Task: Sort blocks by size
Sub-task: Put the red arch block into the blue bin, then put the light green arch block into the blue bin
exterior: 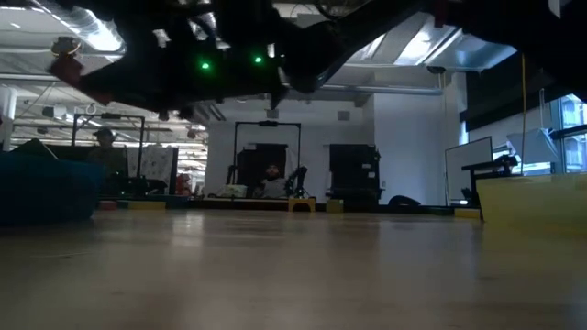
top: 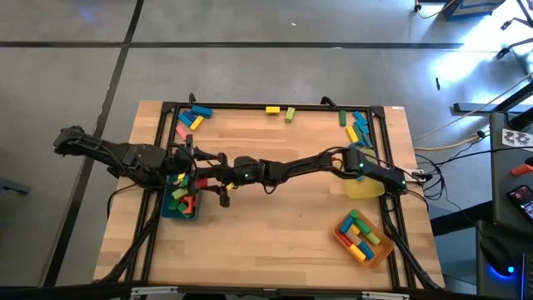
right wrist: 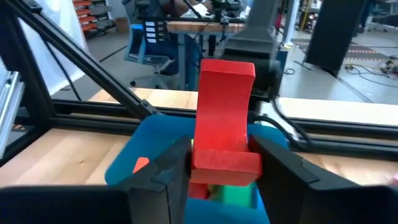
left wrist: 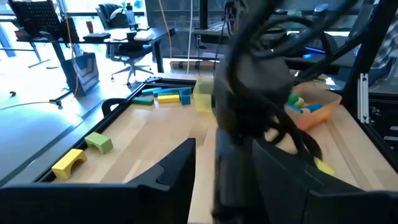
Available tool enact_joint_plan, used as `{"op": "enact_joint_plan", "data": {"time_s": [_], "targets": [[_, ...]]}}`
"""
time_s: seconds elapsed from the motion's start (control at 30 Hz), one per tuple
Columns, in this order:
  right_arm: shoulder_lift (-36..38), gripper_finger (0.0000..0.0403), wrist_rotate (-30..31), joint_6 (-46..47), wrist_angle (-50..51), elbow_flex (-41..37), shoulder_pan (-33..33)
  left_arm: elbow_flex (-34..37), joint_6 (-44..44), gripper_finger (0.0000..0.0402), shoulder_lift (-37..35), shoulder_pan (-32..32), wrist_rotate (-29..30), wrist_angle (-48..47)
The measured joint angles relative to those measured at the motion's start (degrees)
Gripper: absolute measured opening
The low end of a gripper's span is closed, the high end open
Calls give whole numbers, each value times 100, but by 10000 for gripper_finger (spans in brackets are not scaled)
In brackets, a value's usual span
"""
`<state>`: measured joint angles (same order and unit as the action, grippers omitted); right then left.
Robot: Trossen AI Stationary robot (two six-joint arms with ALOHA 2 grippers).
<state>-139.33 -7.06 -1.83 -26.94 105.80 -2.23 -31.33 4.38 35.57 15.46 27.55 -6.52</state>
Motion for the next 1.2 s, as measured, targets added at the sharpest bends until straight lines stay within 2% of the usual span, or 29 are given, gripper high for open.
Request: {"op": "enact_joint_plan", "data": {"time_s": [0.2, 0.47, 0.8, 1.2], "targets": [[-637, 147, -51, -10, 3, 810, -136, 0, 7, 143, 0, 2, -2, 0], [-1314, 157, 0, -138, -6, 1724, -213, 0, -28, 143, 2, 1, -2, -11], [-1556, 164, 393, -227, -18, 1878, -227, 0, -31, 143, 2, 0, -4, -1], [-1556, 246, 447, -265, 39, 1878, -231, 0, -32, 143, 4, 2, -7, -13]]}}
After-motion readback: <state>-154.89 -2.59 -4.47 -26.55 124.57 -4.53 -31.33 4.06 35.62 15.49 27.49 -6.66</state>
